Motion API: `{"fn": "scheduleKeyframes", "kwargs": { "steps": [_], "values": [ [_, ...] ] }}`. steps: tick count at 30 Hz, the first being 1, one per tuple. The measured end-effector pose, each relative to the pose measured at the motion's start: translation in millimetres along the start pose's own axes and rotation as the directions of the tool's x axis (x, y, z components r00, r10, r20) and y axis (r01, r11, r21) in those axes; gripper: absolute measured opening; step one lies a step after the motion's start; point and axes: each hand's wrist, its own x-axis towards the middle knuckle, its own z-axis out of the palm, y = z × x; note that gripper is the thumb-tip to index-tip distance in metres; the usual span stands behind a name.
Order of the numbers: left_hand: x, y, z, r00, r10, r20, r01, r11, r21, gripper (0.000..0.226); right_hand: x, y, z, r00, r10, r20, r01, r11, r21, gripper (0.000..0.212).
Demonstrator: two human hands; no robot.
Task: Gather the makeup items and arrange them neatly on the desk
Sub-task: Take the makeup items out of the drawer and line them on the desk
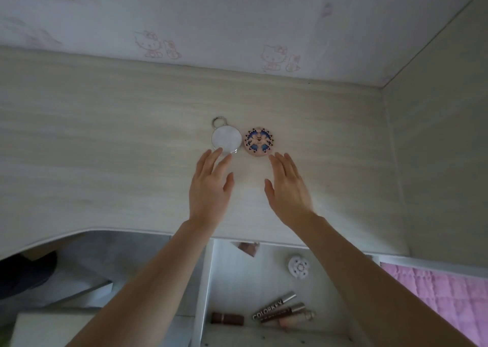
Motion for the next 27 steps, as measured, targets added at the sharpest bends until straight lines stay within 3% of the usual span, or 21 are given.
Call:
{"fn": "scheduleKeyframes", "kwargs": {
  "steps": [6, 10, 18, 23, 27],
  "values": [
    [-80, 25, -2, 0.997, 0.045, -0.069, -0.047, 0.998, -0.028, 0.031, -79, 15, 0, 0.999, -0.022, -0.041, 0.024, 0.999, 0.031, 0.050],
    [-129, 43, -3, 0.995, 0.003, -0.096, -0.007, 0.999, -0.046, 0.028, -127, 22, 2, 0.998, -0.054, -0.041, 0.055, 0.998, 0.035, 0.048],
    [-210, 51, 29, 0.991, -0.074, 0.112, 0.077, 0.997, -0.021, 0.028, -210, 47, 35, 0.999, 0.007, 0.039, -0.011, 0.995, 0.099, 0.047],
    [-215, 39, 62, 0.931, -0.255, 0.263, 0.267, 0.964, -0.011, 0.029, -226, 76, 67, 0.977, 0.144, 0.160, -0.156, 0.986, 0.064, 0.043],
    [-193, 19, 92, 0.865, -0.376, 0.332, 0.383, 0.923, 0.047, 0.034, -219, 100, 94, 0.914, 0.274, 0.298, -0.272, 0.961, -0.047, 0.046]
  ]
}}
